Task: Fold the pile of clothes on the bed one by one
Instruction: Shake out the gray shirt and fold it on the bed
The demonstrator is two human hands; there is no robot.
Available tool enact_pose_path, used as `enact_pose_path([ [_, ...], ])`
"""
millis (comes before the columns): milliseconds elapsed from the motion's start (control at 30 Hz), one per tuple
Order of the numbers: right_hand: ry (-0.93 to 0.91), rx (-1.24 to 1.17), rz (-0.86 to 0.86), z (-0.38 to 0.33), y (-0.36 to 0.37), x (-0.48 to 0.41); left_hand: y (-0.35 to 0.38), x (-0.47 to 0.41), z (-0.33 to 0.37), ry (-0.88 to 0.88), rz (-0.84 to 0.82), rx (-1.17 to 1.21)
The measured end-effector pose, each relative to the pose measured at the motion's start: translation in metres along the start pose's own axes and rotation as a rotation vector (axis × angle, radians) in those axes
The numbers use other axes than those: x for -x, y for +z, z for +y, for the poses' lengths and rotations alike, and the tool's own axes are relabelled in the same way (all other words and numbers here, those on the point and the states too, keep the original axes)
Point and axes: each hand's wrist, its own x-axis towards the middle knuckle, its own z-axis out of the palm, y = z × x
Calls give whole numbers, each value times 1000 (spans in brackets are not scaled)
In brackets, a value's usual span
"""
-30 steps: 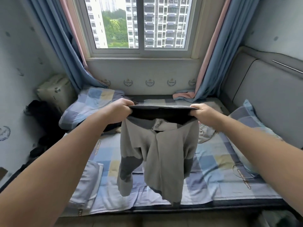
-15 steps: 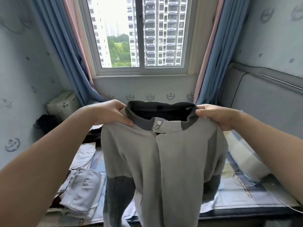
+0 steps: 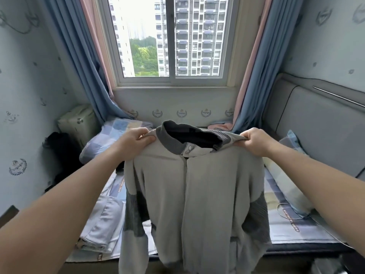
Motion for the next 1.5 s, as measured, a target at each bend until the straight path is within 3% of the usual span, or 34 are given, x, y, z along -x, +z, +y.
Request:
enact_pose_path([
  [200,-36,-292,-69,7,9,29,-3,23,-12,25,4,-95],
  [400,-123,-463,36,-1,4,45,-15,28,-16,101,94,8],
  [633,-257,-291,176,-19,-8,40,-30,12,-7,158,246,-23],
  [800,-227,-227,220,-19,-6,4,-30,-26,-18,183,282,-81],
  [1167,51,-50,181,19,83,-187,43,-220,-137,39,148,-139],
  [1400,299,165,41,98,251,-381,175,-391,-308,-146,-11,-173],
  [1500,463,122,24,139,346,-466,249,-468,-387,-206,16,-195],
])
